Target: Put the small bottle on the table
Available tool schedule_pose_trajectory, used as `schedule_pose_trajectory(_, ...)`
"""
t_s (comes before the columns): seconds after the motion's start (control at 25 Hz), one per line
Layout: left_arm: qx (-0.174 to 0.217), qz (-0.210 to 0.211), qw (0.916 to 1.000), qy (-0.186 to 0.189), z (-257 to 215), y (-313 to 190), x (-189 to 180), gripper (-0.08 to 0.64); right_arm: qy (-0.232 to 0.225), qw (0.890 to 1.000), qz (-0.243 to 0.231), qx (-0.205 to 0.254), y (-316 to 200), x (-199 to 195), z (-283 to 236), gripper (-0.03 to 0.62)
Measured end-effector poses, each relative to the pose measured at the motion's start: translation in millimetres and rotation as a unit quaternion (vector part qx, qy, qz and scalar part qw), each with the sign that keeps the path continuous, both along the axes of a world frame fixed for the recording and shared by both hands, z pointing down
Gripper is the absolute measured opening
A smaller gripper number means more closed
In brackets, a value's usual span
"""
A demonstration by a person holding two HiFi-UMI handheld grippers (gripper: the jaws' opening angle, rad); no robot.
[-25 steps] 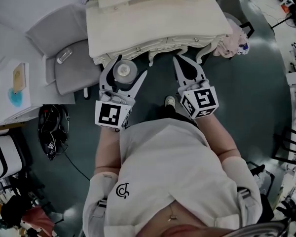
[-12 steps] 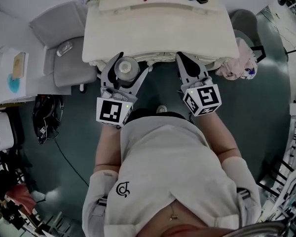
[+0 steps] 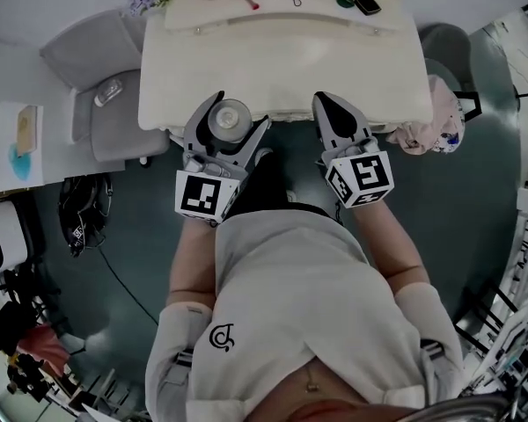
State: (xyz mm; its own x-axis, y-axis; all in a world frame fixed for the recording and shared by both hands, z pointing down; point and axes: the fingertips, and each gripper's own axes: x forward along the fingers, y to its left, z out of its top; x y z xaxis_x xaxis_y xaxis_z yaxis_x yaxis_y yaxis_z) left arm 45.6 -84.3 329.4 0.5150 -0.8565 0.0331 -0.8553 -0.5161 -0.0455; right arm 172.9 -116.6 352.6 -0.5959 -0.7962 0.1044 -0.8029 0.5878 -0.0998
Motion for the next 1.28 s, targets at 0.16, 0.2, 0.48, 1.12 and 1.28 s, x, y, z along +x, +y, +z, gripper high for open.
schedule_pose_trajectory(0.16,0.003,0.018,0.9998,0.006,4,-44,-3,0.351,0.010,1.000,0.018,-0.007,-41,-2,5,0.008)
schedule_pose_trajectory(0.2,0.000,0.023,0.9997,0.004,8,-54,-5,0.351,0.011,1.000,0.021,-0.010,-51,-4,7,0.008)
schedule_pose_trajectory(0.48,-0.006,0.062,0.9980,0.009,35,-124,-12,0.351,0.044,0.999,0.030,-0.004,-114,-17,31,0.008)
schedule_pose_trajectory(1.12,-0.118,0.064,0.9910,-0.005,177,-204,-43,0.351,0.097,0.995,-0.006,-0.009,-181,-60,117,0.008)
schedule_pose_trajectory(1.28,-0.142,0.056,0.9881,-0.014,204,-213,-50,0.351,0.095,0.995,-0.010,-0.023,-192,-68,132,0.008)
